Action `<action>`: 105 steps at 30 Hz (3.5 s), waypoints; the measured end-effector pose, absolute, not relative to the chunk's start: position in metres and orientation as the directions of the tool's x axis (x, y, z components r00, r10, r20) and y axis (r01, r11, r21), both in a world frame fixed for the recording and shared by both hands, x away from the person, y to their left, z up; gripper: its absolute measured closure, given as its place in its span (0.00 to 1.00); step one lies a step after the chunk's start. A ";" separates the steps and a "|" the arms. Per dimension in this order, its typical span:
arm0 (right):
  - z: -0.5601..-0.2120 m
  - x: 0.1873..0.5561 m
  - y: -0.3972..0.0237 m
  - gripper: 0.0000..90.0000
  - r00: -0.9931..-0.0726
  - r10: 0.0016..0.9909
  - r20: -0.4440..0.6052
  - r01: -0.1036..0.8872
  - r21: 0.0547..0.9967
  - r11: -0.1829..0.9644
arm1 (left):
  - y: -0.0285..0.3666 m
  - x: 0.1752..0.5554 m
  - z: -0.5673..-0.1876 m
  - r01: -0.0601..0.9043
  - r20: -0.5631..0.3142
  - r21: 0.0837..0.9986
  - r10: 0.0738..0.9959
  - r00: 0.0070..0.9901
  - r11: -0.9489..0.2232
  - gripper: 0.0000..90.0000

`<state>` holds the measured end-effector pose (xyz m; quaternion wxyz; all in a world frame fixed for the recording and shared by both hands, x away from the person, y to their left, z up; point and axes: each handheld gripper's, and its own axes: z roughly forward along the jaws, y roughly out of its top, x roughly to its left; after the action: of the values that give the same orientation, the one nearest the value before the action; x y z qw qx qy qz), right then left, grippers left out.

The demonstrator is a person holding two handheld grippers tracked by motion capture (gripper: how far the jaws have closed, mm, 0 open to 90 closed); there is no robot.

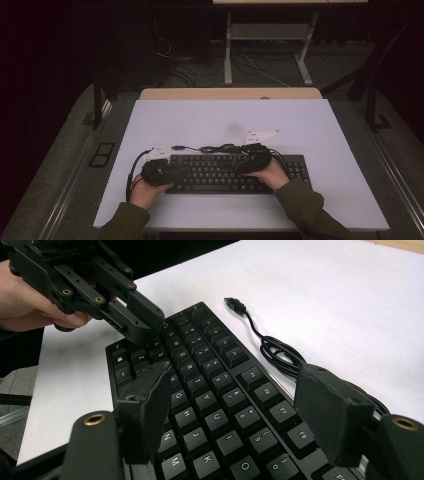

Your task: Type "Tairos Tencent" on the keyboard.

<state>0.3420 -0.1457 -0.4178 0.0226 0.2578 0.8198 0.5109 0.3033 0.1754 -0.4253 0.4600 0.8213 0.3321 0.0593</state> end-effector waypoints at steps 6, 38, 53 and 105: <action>-0.419 0.342 -0.145 0.35 -0.863 0.450 0.232 0.409 0.843 0.350 | 0.170 0.304 -0.426 0.483 -0.200 0.802 0.605 0.771 -0.351 0.54; -0.434 0.340 -0.132 0.89 -0.869 0.437 0.231 0.423 0.804 0.417 | 0.147 0.307 -0.433 0.468 -0.181 0.806 0.602 0.778 -0.363 0.02; -0.439 0.341 -0.129 1.00 -0.864 0.458 0.210 0.437 0.764 0.474 | 0.144 0.306 -0.435 0.465 -0.180 0.804 0.594 0.784 -0.370 0.00; -0.430 0.345 -0.146 0.38 -0.843 0.474 0.253 0.458 0.800 0.388 | 0.144 0.304 -0.430 0.458 -0.166 0.806 0.600 0.783 -0.375 0.02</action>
<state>0.3449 -0.1459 -0.4302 0.0087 0.2797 0.8329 0.4774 0.3044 0.1442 -0.4300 0.4582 0.8254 0.3205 0.0775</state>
